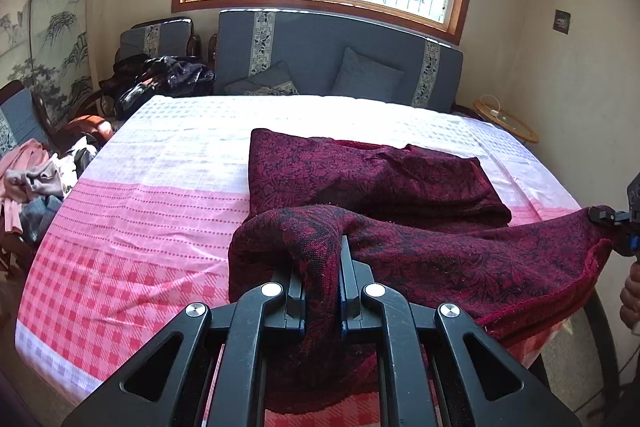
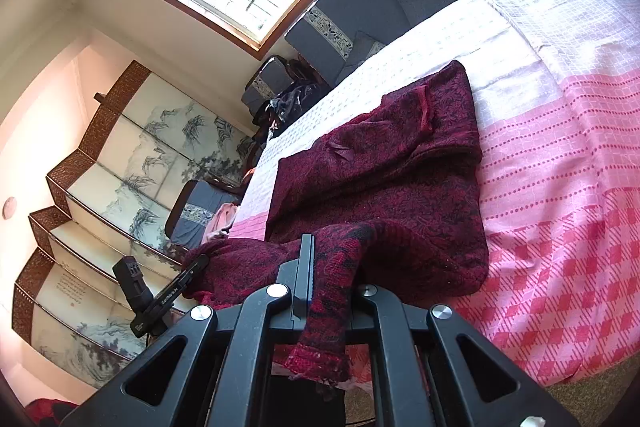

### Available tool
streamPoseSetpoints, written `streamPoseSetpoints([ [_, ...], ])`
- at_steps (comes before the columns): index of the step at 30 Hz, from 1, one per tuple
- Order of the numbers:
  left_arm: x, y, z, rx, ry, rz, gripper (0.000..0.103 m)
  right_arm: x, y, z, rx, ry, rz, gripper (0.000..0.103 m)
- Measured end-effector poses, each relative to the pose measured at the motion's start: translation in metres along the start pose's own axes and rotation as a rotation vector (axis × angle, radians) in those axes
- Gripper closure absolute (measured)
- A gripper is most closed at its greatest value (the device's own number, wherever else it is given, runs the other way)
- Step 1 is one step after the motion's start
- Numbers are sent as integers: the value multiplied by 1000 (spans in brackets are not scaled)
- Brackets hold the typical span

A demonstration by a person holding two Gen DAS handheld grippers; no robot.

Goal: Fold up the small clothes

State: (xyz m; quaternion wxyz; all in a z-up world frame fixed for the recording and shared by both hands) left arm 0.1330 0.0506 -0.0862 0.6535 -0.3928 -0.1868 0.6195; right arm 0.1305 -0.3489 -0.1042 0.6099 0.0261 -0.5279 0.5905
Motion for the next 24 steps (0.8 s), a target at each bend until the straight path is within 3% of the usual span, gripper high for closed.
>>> streamPoseSetpoints([
  [24,6,-24,-55,64,-2,58,92,-26,-42,-29,10,6,-39,96],
])
Point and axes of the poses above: each gripper's, at about its wrist camera, not at the fingertips, and z roughly against the way its jaws point, x to its left, y to its underside, the point moved 8 cm from there along -z, roughly the way its jaws point, and after that the axes turned 7 degrees about z, right-handed, at the moved point
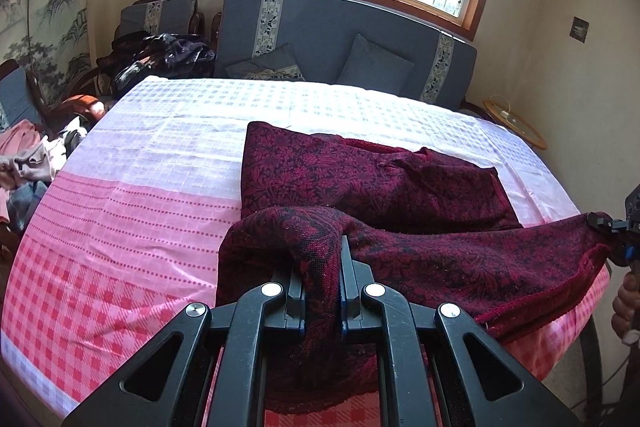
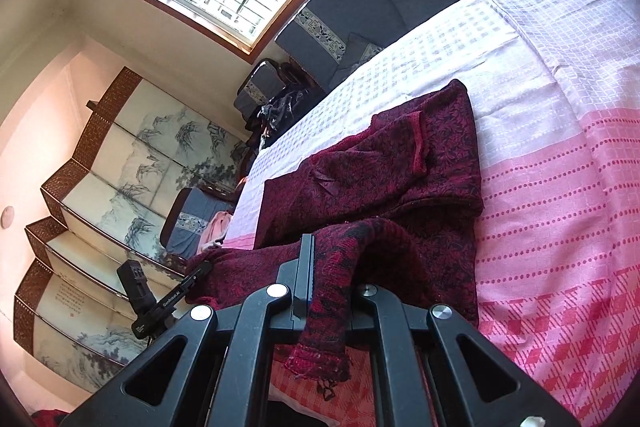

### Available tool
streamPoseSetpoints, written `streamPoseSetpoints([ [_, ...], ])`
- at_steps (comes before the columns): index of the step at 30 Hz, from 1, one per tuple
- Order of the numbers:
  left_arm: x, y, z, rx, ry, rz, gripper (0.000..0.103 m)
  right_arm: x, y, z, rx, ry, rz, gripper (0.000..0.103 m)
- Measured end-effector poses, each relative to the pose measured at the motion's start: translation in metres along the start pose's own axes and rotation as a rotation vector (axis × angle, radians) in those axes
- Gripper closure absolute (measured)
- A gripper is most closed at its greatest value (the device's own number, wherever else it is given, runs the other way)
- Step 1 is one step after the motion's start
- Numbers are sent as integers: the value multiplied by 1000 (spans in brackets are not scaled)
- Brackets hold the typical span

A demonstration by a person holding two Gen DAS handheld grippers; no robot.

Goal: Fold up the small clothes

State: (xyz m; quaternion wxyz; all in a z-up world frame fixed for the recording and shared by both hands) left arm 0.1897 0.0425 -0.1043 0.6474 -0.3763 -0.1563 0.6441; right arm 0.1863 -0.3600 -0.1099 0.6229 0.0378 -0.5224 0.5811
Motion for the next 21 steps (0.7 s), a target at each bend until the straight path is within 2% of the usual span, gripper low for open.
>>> streamPoseSetpoints([
  [10,6,-13,-33,59,23,72,91,-32,-13,-26,14,11,-72,96],
  [21,15,-26,-66,72,-17,80,90,-59,-27,-54,-2,7,-148,95],
])
Point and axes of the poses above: each gripper's, at about its wrist camera, not at the fingertips, and z roughly against the way its jaws point, x to its left, y to its underside, the point moved 8 cm from there along -z, roughly the way its jaws point, and after that the axes turned 7 degrees about z, right-handed, at the moved point
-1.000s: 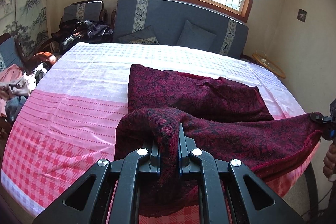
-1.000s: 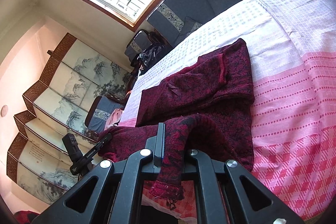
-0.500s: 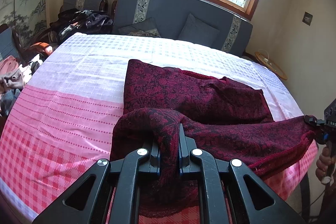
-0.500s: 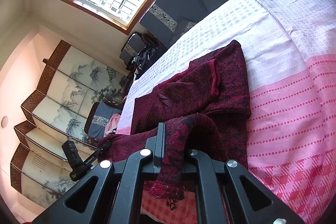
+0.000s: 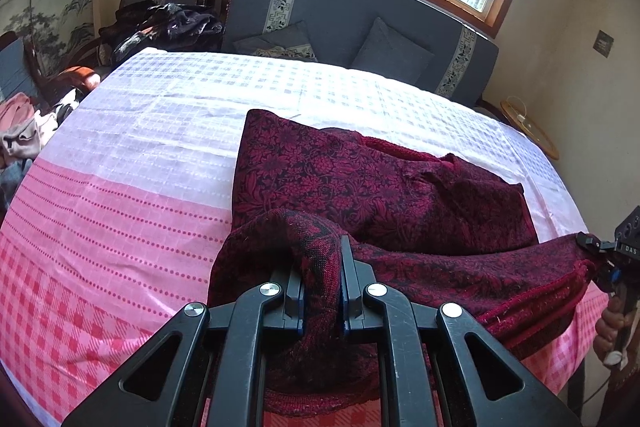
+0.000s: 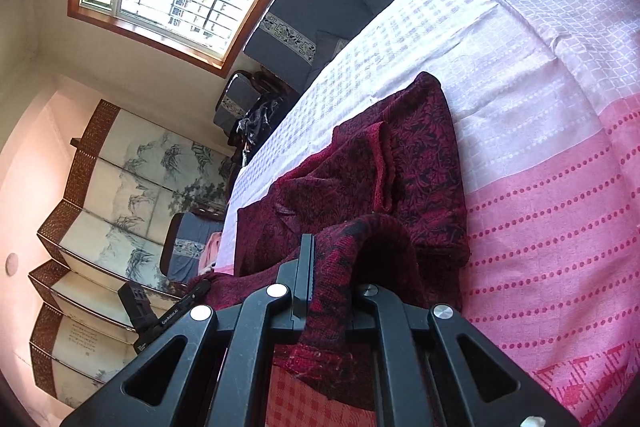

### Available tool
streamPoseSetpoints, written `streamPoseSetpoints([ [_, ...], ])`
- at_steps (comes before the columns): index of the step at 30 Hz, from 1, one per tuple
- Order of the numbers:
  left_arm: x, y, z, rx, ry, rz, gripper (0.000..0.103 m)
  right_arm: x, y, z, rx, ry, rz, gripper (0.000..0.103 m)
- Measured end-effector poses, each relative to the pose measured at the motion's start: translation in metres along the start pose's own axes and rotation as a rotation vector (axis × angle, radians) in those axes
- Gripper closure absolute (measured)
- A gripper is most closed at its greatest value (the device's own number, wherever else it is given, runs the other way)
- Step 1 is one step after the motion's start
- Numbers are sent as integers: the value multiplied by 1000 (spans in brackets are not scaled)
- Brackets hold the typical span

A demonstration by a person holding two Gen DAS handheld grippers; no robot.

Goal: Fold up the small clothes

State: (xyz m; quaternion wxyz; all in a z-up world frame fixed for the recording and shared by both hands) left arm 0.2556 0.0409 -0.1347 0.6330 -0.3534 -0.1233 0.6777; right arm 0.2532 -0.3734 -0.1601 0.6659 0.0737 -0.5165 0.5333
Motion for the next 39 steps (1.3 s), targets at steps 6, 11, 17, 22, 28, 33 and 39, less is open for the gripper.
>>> streamPoseSetpoints([
  [6,4,-15,-14,-3,-14,17,90,-2,-16,-12,-13,-2,-13,95],
  [11,10,-28,-28,8,7,73,85,-7,-27,-26,-13,11,-25,95],
  [17,8,-35,-38,-3,4,69,81,-23,-36,-42,-29,-9,-90,94],
  [22,-6,-35,-36,-45,-8,-30,62,-34,-46,-44,-88,-76,-162,87],
  [28,-18,-41,-27,-78,74,-53,33,-51,-58,-17,-251,-159,-256,23],
  [33,-21,-55,-7,-168,163,-23,17,-47,-43,6,-256,-177,-219,23],
  [39,-2,-85,30,-329,34,-70,6,-36,0,16,-203,-188,-169,23],
])
Point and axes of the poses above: each gripper's, at about its wrist camera, not at the fingertips, and z roughly against the way its jaws point, x to its left, y to its underside, the point moved 8 cm from there along -z, roughly the way its jaws point, and after that the axes turned 7 degrees about z, right-handed, at the moved point
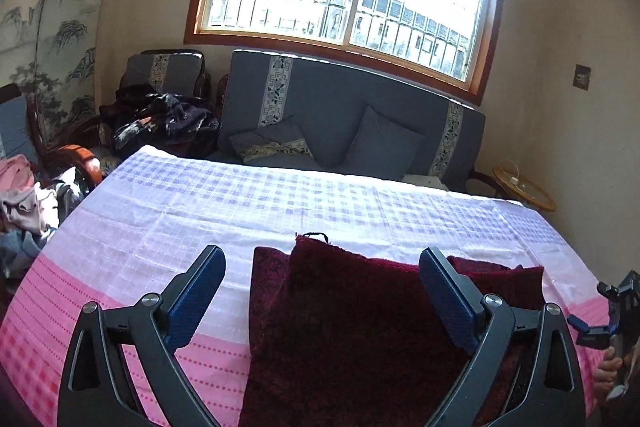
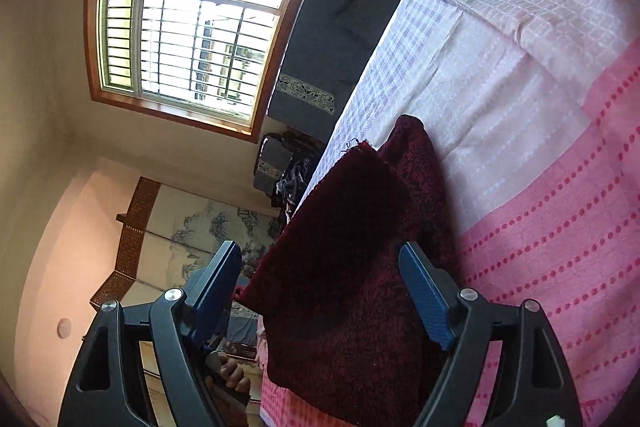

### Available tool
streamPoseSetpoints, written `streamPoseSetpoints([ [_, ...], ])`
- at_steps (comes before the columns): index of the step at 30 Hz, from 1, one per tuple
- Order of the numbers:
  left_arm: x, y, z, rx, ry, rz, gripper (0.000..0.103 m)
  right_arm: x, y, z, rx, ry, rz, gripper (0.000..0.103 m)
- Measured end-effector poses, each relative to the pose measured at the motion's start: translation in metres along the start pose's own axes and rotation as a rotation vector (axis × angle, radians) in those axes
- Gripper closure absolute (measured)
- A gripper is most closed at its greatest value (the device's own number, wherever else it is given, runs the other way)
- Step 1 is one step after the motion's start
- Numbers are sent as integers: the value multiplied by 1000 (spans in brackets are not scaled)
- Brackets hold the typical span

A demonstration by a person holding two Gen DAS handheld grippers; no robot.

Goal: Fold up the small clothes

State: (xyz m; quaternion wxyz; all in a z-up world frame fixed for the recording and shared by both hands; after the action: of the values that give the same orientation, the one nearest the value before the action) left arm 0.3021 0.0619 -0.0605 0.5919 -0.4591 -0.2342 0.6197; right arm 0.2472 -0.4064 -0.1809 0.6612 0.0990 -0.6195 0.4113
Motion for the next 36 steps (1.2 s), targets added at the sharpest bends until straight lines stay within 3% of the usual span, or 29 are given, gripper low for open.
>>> streamPoseSetpoints([
  [3,19,2,7,11,-66,-36,6,0,23,8,33,32,52,23],
  [7,51,29,13,75,-99,-43,6,4,46,20,63,101,149,23],
  [14,90,111,-1,313,2,92,6,-6,77,32,107,207,236,23],
  [18,83,132,-1,362,111,174,8,-6,86,29,123,225,262,24],
  [19,79,133,2,356,128,172,13,-4,88,29,123,223,270,25],
  [21,74,137,2,377,129,148,33,0,92,28,126,225,292,28],
  [23,68,148,-4,445,135,130,69,2,93,25,130,233,312,32],
  [24,65,152,-7,467,137,119,75,2,93,23,136,237,316,34],
  [26,61,155,-6,460,121,92,82,1,94,18,153,244,317,39],
  [30,61,155,0,451,103,113,93,-11,93,11,187,300,288,93],
  [36,61,159,16,492,96,137,95,-10,90,23,195,275,227,95],
])
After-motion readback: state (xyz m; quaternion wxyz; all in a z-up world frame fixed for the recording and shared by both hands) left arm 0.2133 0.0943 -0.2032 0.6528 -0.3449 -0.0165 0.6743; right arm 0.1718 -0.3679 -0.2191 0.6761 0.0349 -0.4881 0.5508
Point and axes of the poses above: each gripper's, at about its wrist camera, not at the fingertips, and z roughly against the way its jaws point, x to its left, y to its underside, the point moved 8 cm from there along -z, roughly the way its jaws point, and after that the axes turned 7 degrees about z, right-handed, at the moved point
